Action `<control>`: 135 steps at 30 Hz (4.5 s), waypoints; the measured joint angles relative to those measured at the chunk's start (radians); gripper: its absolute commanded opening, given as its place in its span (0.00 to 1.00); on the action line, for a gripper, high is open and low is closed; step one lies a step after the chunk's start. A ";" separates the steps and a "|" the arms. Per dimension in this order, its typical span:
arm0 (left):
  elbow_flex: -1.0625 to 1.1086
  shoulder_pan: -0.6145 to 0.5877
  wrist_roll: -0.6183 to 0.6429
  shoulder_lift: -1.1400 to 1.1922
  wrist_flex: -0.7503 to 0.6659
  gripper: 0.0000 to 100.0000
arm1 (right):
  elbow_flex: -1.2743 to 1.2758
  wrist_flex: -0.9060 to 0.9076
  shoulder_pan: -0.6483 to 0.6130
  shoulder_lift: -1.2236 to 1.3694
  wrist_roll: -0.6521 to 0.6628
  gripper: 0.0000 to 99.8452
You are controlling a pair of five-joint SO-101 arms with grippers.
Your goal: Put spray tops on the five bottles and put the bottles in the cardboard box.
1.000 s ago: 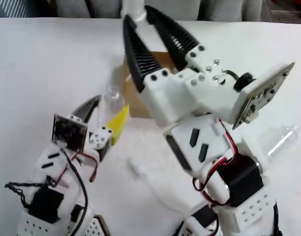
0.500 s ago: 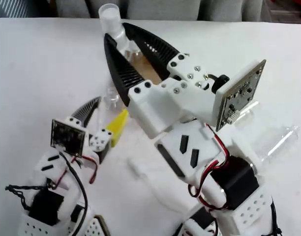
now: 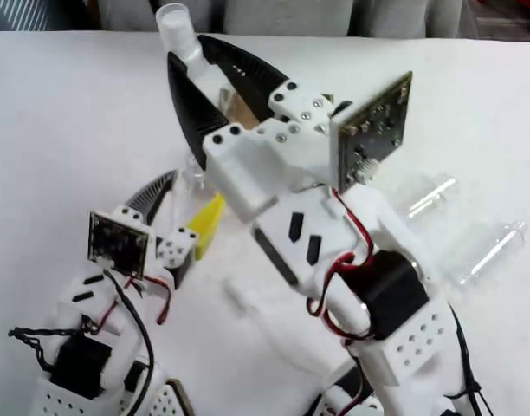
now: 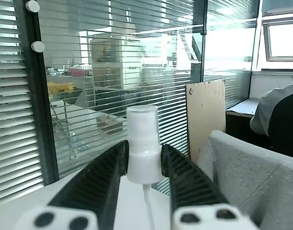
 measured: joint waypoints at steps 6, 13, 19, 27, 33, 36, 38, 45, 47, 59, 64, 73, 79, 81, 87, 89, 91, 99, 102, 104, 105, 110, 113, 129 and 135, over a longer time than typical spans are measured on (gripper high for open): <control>0.000 0.000 0.000 0.000 0.000 0.05 | 0.000 0.000 0.000 0.031 0.000 0.02; 0.000 0.000 0.000 0.000 0.000 0.05 | 0.071 0.000 -0.002 0.029 0.000 0.02; 0.000 0.003 0.000 0.000 0.000 0.05 | 0.224 0.000 -0.002 -0.029 0.000 0.02; 0.000 0.003 0.000 0.000 0.000 0.05 | 0.376 0.000 -0.052 -0.124 0.000 0.09; 0.000 0.002 0.000 0.000 0.000 0.05 | 0.451 0.034 -0.052 -0.206 0.000 0.11; 0.000 0.002 0.000 0.000 0.000 0.05 | 0.451 0.075 -0.055 -0.264 0.000 0.12; 0.000 0.002 0.000 0.000 0.000 0.05 | 0.451 0.097 -0.055 -0.299 0.000 0.12; 0.000 0.002 0.000 0.000 0.000 0.05 | 0.454 0.169 0.031 -0.402 0.000 0.02; 0.000 -0.008 0.003 0.000 0.000 0.05 | 0.468 0.224 0.092 -0.428 0.000 0.02; 0.032 -0.106 0.290 0.000 -0.215 0.05 | 0.799 0.316 0.055 -0.586 0.000 0.02; 0.078 -0.104 0.384 0.002 -0.348 0.05 | 0.982 0.207 -0.138 -0.692 0.000 0.02; -0.017 -0.060 0.397 0.219 -0.318 0.05 | 1.329 -0.204 -0.180 -0.770 0.000 0.02; -0.101 -0.054 0.376 0.209 -0.169 0.05 | 1.353 -0.258 -0.101 -0.773 0.000 0.02; -0.117 -0.025 0.334 0.192 -0.124 0.05 | 1.363 -0.259 -0.098 -0.772 0.000 0.02; -0.124 0.049 0.278 0.176 -0.081 0.05 | 1.366 -0.259 -0.091 -0.772 0.000 0.02; -0.124 0.057 0.276 0.170 -0.069 0.05 | 1.366 -0.259 -0.080 -0.772 0.002 0.02; -0.124 0.060 0.276 0.169 -0.055 0.05 | 1.366 -0.259 -0.068 -0.772 0.002 0.02; -0.126 0.060 0.276 0.163 -0.037 0.05 | 1.366 -0.259 -0.046 -0.772 0.002 0.02; -0.126 0.061 0.276 0.163 -0.037 0.05 | 1.366 -0.235 -0.046 -0.773 0.002 0.02; -0.123 0.061 0.276 0.164 -0.051 0.05 | 1.366 -0.190 -0.043 -0.781 0.002 0.02; -0.123 0.061 0.276 0.164 -0.068 0.05 | 1.366 -0.164 -0.040 -0.787 0.002 0.02; -0.063 0.023 0.276 0.164 -0.190 0.05 | 1.366 -0.008 -0.028 -0.890 0.002 0.02; -0.034 0.003 0.276 0.167 -0.259 0.05 | 1.366 0.098 0.035 -0.980 0.002 0.02; -0.086 -0.002 0.164 0.816 -0.726 0.05 | 1.570 0.204 0.505 -1.100 0.002 0.02; -0.103 -0.002 0.155 1.036 -0.944 0.05 | 1.583 0.204 0.572 -1.100 0.002 0.02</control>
